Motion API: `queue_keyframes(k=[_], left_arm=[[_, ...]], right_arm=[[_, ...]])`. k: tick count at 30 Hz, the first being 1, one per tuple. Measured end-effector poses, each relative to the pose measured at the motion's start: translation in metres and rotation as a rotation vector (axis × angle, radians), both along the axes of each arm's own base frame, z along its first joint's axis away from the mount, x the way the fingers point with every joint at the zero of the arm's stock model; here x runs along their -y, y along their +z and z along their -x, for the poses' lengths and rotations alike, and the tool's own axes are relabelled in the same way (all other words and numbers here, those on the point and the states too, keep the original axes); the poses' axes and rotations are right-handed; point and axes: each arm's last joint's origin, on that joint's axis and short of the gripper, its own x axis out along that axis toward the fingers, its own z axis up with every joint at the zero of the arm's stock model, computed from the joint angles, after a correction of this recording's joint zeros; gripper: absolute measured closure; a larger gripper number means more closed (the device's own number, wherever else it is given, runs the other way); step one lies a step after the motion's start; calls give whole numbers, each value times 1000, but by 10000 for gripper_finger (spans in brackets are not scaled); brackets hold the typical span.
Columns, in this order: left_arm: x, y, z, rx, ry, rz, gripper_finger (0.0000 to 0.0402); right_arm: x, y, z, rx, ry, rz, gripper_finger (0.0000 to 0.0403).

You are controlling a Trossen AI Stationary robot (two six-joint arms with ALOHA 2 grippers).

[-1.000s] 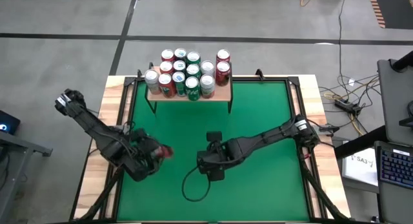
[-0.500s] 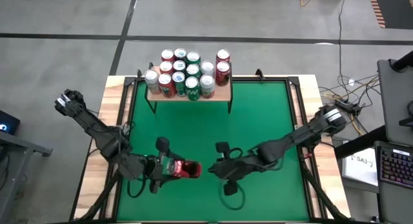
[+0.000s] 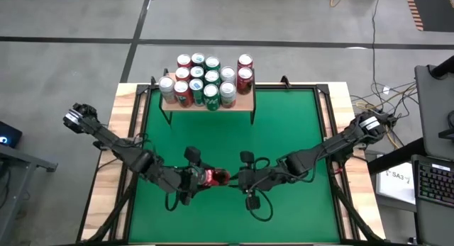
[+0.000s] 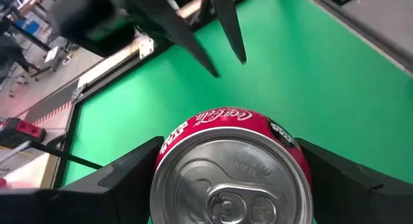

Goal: Place canned beverage on shelf
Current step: Put the red can on the shelf

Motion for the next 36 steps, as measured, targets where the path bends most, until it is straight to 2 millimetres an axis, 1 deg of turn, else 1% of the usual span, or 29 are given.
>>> queue_keyframes(k=[5,10,13,16,20,25,28,32,36], left_arm=[[1,-8,-6,-26,2,-16,103],[1,-11,-8,-35,9,-27,103],[-1,-11,-9,-31,15,-31,103],[-3,-10,-11,-22,16,-44,103],[-6,-7,-13,-8,13,-65,103],[-8,-6,-16,3,12,-68,103],[-9,-6,-16,1,12,-76,102],[-9,-6,-16,1,14,-82,102],[-10,-5,-16,3,16,-85,92]], right_arm=[[4,5,-2,-25,-45,-49,221],[14,5,-7,-28,-92,-78,125],[18,0,-12,-44,-105,-88,85],[21,-9,-19,-62,-105,-88,61],[24,-21,-27,-79,-107,-54,47],[25,-29,-37,-53,-77,19,50],[25,-27,-43,-23,-88,59,65],[28,-26,-44,-19,-83,93,111],[29,-26,-44,-18,-82,99,114]])
